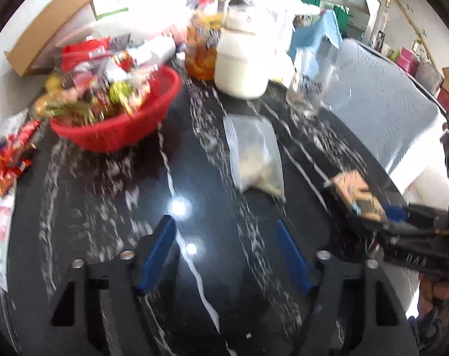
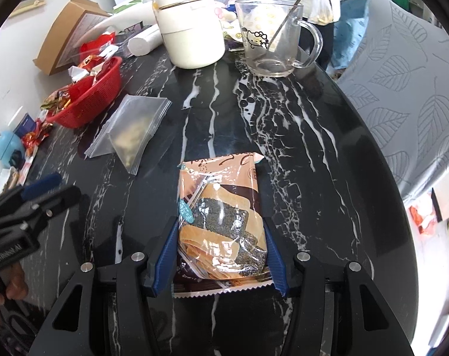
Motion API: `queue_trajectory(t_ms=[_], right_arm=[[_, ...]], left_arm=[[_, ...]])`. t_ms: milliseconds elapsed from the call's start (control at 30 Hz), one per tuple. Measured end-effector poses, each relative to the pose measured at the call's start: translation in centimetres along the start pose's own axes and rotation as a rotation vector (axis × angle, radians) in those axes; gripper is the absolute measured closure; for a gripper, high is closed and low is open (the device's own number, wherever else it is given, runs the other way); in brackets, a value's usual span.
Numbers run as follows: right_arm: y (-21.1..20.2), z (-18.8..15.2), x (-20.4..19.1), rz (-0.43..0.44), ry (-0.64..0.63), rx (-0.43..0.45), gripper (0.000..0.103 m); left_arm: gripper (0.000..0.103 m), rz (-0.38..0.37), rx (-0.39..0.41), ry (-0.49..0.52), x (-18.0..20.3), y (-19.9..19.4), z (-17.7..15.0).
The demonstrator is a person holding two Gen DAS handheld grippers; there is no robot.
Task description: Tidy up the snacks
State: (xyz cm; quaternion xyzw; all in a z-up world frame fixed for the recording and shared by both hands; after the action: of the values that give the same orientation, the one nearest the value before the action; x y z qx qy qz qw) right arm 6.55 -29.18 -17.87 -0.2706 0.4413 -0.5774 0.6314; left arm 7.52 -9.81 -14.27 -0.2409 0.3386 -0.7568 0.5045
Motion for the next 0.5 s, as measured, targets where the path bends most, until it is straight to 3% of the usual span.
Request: queue_trajectory(t_ms=[300, 500], right_arm=[[0.4, 1.1, 0.0, 0.014, -0.008, 0.015, 0.049], [1.0, 2.2, 0.9, 0.016, 0.005, 0.015, 0.049]], left_arm=[[0.031, -0.007, 0.06, 0.068, 1.3, 0.9, 4.7], [0.032, -0.032, 0.029, 0.084, 2.1, 3.9, 6.7]])
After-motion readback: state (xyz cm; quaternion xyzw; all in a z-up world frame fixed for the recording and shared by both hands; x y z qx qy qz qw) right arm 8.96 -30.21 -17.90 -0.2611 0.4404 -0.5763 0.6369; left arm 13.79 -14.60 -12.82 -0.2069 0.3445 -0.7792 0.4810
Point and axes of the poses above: each gripper's, at about its wrist camera, not at the fingertips, and y roughly the way its jaws point, x to its right, z to its top, the point moved 6 cm from there along y, roughly the way its jaws point, and after that the axes turned 10 degrees about y, right-handed, at the moved point
